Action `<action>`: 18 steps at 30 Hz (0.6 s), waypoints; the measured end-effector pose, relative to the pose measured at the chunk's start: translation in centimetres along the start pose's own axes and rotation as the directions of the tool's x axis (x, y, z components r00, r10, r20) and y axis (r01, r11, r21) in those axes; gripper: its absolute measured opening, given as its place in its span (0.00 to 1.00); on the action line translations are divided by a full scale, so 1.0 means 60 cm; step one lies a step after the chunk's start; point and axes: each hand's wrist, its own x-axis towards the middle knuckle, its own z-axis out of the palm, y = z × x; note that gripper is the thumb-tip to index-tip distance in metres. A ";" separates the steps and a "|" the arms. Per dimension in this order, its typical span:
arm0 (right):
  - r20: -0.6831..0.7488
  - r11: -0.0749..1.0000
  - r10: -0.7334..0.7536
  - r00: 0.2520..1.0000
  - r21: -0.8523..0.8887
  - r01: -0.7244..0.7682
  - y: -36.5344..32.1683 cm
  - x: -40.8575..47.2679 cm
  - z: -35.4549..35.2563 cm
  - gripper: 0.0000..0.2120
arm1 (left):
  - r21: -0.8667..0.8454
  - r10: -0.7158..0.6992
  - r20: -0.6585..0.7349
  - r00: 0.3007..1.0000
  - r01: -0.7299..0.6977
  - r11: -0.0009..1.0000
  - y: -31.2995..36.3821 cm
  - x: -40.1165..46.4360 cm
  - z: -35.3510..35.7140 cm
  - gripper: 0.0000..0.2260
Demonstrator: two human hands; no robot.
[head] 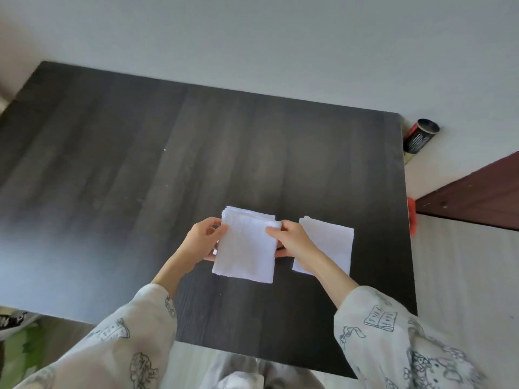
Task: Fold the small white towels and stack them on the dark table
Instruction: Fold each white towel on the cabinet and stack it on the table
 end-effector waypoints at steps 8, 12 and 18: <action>-0.132 0.989 0.087 0.987 -0.109 -0.102 0.000 0.087 0.017 0.06 | 0.156 -0.040 -0.055 0.998 0.048 0.986 -0.006 0.080 -0.001 0.07; -0.173 0.972 0.092 0.981 -0.197 -0.126 0.007 0.100 0.023 0.05 | 0.206 -0.047 -0.040 0.998 0.054 0.977 -0.010 0.102 0.001 0.07; -0.214 0.950 0.091 0.973 -0.274 -0.149 0.014 0.107 0.031 0.05 | 0.252 -0.037 -0.031 0.999 0.043 0.967 -0.020 0.114 0.003 0.06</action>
